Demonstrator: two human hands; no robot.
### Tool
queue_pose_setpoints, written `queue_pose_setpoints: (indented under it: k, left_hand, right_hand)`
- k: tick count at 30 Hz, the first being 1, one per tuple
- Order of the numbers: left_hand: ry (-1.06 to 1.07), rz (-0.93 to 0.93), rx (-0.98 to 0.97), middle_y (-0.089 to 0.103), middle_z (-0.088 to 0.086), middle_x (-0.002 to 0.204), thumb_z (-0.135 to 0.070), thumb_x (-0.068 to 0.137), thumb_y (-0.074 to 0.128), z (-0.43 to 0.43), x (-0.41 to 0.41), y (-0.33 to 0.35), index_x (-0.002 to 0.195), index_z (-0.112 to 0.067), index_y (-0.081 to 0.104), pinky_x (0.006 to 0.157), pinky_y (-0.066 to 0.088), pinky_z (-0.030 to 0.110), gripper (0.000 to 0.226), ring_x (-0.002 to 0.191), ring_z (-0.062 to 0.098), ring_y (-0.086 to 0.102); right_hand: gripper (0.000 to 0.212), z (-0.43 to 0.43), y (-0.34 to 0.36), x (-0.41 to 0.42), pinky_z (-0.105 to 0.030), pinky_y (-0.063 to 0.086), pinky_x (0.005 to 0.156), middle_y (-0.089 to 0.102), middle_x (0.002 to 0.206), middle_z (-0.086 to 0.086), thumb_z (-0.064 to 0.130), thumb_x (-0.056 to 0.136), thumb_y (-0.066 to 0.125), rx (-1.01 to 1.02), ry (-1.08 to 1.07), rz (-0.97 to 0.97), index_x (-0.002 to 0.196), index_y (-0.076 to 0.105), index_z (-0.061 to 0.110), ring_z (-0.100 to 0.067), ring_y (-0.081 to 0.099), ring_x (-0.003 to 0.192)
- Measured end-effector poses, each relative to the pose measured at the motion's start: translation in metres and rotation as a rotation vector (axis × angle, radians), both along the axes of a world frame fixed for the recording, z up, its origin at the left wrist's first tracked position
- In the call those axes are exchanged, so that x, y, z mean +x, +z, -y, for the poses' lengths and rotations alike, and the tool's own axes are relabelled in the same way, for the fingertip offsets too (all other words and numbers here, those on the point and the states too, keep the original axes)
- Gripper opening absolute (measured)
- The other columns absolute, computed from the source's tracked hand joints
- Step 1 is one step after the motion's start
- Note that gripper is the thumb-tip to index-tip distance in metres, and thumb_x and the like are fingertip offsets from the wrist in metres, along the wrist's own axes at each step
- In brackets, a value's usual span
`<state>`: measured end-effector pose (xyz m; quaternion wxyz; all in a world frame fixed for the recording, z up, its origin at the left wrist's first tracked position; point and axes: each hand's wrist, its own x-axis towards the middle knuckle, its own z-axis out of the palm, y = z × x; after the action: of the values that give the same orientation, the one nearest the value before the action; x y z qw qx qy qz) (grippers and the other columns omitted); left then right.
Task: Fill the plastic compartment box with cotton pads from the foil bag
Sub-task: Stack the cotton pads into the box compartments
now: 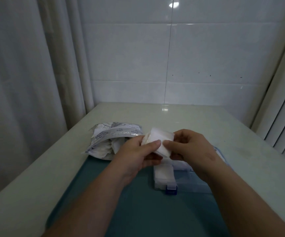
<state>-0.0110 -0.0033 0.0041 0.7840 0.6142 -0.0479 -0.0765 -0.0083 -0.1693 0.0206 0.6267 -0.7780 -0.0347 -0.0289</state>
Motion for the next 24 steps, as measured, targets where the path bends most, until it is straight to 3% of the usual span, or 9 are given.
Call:
queue_pose_setpoints:
  k: [3,7,11,15,19,24]
  left_hand:
    - [0.041,0.015,0.051,0.073,0.016,0.100,-0.007,0.089,0.065,-0.0003,0.0014,-0.0028,0.107,-0.006,0.065,0.067,0.058,0.032,0.018,0.085,0.025,0.072]
    - [0.056,0.011,0.053,0.073,0.018,0.103,-0.005,0.087,0.065,-0.0008,0.0034,-0.0033,0.105,-0.003,0.066,0.075,0.059,0.039,0.018,0.091,0.029,0.071]
    - [0.065,0.008,-0.016,0.072,0.017,0.105,-0.002,0.088,0.064,0.0005,0.0028,-0.0025,0.107,-0.002,0.065,0.068,0.058,0.030,0.020,0.091,0.026,0.072]
    - [0.046,0.012,-0.022,0.072,0.017,0.106,0.001,0.087,0.064,-0.0011,0.0045,-0.0033,0.111,0.000,0.064,0.069,0.058,0.031,0.023,0.090,0.025,0.072]
    - [0.059,0.013,-0.010,0.073,0.014,0.099,0.002,0.086,0.065,-0.0012,0.0061,-0.0050,0.105,-0.002,0.064,0.068,0.059,0.032,0.019,0.085,0.023,0.072]
    - [0.170,0.011,0.057,0.073,0.009,0.090,-0.006,0.085,0.068,-0.0044,0.0098,-0.0076,0.098,-0.006,0.068,0.066,0.057,0.033,0.013,0.078,0.020,0.067]
  right_hand:
    - [0.016,-0.0030,0.0013,-0.0020,-0.029,0.061,0.065,0.072,0.086,-0.009,0.022,0.084,0.072,0.017,0.012,-0.009,0.094,0.066,0.011,-0.021,0.072,0.073]
    - [0.007,0.0010,0.0024,-0.0005,-0.023,0.056,0.064,0.072,0.080,0.002,0.022,0.089,0.066,-0.121,-0.050,0.091,0.086,0.071,0.019,-0.012,0.066,0.070]
    - [0.010,-0.0010,0.0012,-0.0002,-0.021,0.057,0.060,0.072,0.078,-0.004,0.019,0.091,0.063,-0.081,-0.045,0.061,0.086,0.069,0.013,-0.016,0.071,0.068]
    - [0.009,-0.0019,-0.0004,0.0034,-0.022,0.058,0.056,0.070,0.075,-0.004,0.021,0.094,0.059,-0.122,-0.123,0.065,0.089,0.063,0.014,-0.014,0.071,0.062]
    - [0.010,-0.0013,0.0002,0.0028,-0.017,0.053,0.052,0.068,0.071,0.000,0.022,0.095,0.056,-0.146,-0.202,0.114,0.088,0.061,0.016,-0.008,0.066,0.056]
    - [0.012,0.0070,0.0062,0.0011,-0.025,0.052,0.061,0.065,0.070,0.000,0.023,0.095,0.056,-0.028,-0.285,0.202,0.088,0.064,0.019,-0.010,0.059,0.062]
